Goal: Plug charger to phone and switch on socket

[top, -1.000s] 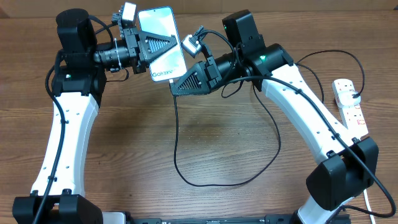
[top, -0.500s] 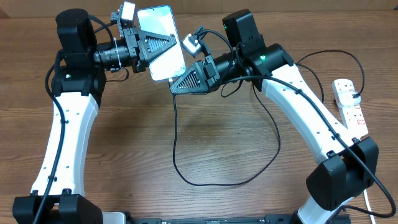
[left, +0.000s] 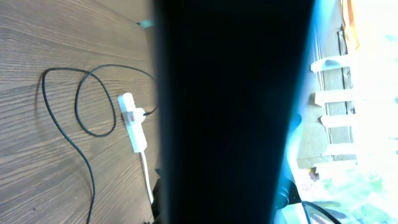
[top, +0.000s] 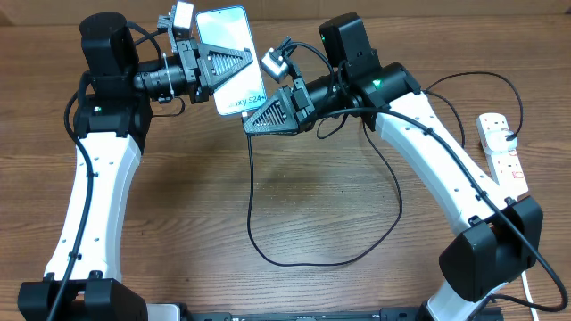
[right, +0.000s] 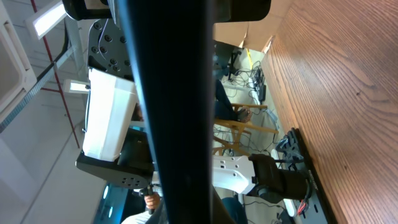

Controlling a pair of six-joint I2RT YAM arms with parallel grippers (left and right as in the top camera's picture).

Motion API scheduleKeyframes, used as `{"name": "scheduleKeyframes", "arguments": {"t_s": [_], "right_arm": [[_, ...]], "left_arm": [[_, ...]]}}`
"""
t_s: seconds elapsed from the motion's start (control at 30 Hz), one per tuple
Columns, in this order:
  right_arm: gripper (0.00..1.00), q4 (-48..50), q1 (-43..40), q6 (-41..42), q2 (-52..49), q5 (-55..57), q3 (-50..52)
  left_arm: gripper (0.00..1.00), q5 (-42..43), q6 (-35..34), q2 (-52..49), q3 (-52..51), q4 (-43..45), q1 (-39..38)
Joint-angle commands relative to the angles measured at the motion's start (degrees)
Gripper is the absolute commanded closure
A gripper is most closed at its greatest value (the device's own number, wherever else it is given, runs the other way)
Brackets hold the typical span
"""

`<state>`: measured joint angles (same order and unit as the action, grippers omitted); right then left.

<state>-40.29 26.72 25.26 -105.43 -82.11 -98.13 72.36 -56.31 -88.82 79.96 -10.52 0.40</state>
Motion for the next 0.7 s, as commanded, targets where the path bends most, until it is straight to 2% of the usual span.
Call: {"name": "scheduleKeyframes", "arguments": {"t_s": [0.0,0.67], "right_arm": [[0.96,1.18,0.22,0.22,0.33,0.98,-0.2],[0.96,1.36,-0.04,0.26,0.35,-0.46,-0.2]], "left_arm": [[0.96,6.47,2.4,1.14,0.76,0.11,-1.42],[0.96,8.98,5.35,1.14,0.79,0.0,-0.81]]}}
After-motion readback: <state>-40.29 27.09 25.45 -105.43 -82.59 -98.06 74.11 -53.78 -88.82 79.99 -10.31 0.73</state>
